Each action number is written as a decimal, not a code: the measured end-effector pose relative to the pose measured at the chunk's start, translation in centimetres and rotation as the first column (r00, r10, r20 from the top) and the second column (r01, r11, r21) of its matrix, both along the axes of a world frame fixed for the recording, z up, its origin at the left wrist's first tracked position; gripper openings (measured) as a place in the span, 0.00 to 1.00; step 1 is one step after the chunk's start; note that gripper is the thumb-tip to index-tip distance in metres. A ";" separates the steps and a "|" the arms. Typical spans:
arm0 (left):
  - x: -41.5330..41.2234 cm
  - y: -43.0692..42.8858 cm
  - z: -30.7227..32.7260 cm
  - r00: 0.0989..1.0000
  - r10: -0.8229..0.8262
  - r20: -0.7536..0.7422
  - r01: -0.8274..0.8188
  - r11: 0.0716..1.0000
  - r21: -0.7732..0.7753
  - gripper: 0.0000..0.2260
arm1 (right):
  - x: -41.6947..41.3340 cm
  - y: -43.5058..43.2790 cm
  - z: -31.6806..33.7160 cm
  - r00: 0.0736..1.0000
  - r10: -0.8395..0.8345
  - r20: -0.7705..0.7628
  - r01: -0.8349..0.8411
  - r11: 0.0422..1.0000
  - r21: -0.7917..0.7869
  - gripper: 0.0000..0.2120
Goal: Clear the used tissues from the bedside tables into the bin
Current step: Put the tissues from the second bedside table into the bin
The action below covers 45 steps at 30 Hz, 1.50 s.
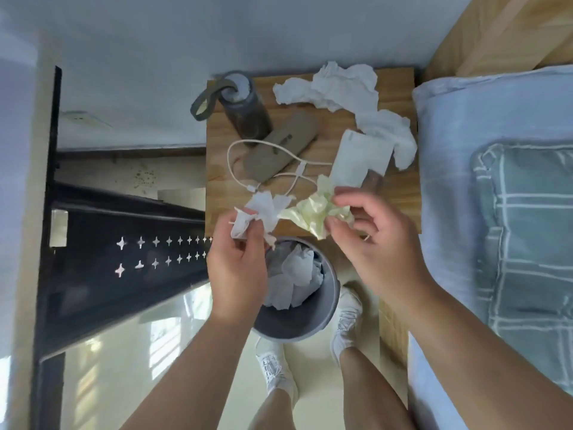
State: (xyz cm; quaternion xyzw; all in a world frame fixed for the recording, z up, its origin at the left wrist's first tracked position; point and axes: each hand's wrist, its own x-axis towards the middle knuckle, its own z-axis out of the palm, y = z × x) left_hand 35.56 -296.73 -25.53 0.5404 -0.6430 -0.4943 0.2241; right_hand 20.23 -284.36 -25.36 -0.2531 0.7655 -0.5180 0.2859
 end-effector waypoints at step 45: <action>-11.1 -3.9 -2.5 0.894 -0.428 0.134 0.419 0.904 0.089 0.09 | -8.9 -1.9 -0.4 0.936 -0.162 -0.312 0.254 0.925 0.281 0.17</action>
